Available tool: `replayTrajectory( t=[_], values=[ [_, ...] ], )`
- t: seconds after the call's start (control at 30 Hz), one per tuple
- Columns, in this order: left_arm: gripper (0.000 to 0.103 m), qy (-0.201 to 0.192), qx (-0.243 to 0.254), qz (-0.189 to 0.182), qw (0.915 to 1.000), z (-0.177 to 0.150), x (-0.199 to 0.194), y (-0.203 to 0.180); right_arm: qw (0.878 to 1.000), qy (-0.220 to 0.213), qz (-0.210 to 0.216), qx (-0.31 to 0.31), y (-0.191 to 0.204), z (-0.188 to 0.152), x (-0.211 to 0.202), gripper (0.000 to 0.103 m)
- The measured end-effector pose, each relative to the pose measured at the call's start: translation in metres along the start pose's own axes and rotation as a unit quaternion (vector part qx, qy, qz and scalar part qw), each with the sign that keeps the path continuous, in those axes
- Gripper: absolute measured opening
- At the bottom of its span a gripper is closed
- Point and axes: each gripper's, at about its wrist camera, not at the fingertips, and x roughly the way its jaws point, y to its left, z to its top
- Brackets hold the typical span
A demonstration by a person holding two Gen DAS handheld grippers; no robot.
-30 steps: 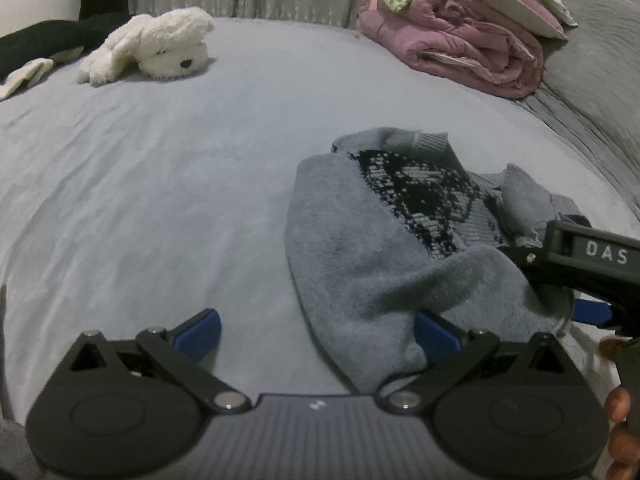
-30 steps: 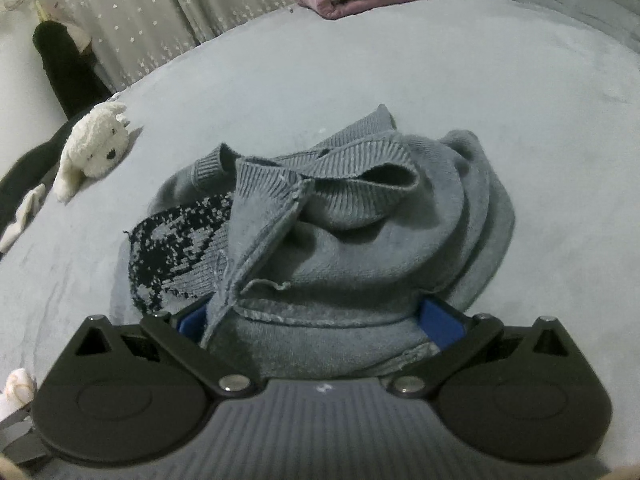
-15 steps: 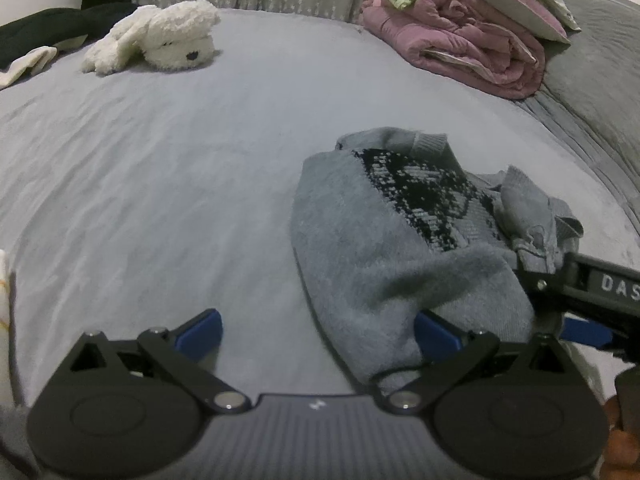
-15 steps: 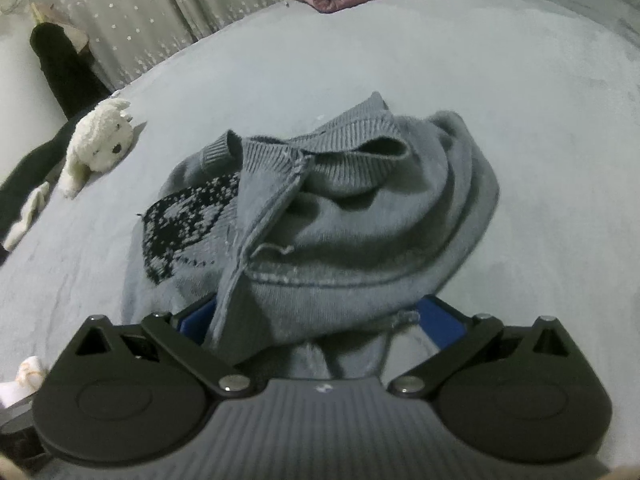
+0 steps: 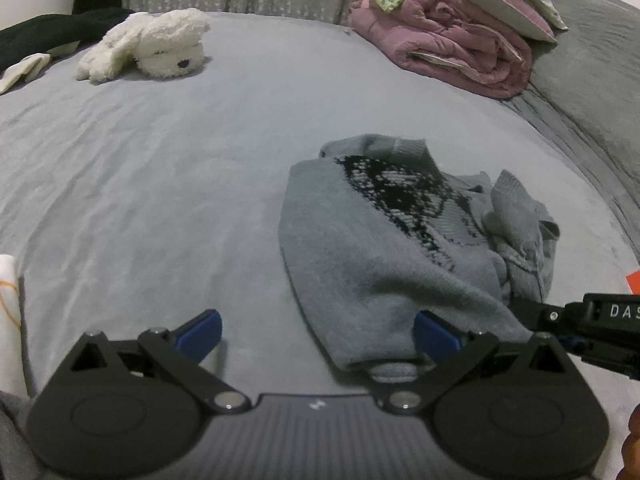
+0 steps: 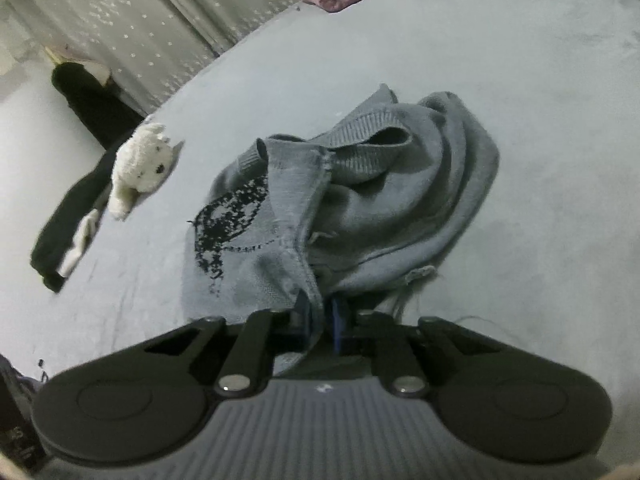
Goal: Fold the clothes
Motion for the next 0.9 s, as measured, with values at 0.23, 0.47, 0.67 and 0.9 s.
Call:
replayTrajectory(
  t=[0.23, 0.47, 0.67, 0.9],
  values=[
    [0.102, -0.007, -0.012, -0.004, 0.9999, 0.003, -0.002, 0.004, 1.000, -0.015, 0.007, -0.003, -0.006, 0.005, -0.017, 0.005],
    [0.102, -0.011, -0.014, -0.004, 0.9998, 0.005, 0.001, 0.008, 0.999, -0.031, 0.011, -0.002, -0.018, 0.007, -0.030, 0.004],
    [0.102, -0.015, -0.021, -0.012, 0.9996, 0.006, 0.002, 0.011, 0.998, -0.052, -0.009, 0.014, -0.047, 0.013, -0.047, 0.004],
    [0.102, -0.029, -0.024, -0.014, 0.9992, 0.006, 0.003, 0.007, 0.994, -0.092, -0.054, 0.034, -0.077, 0.025, -0.064, 0.004]
  ],
)
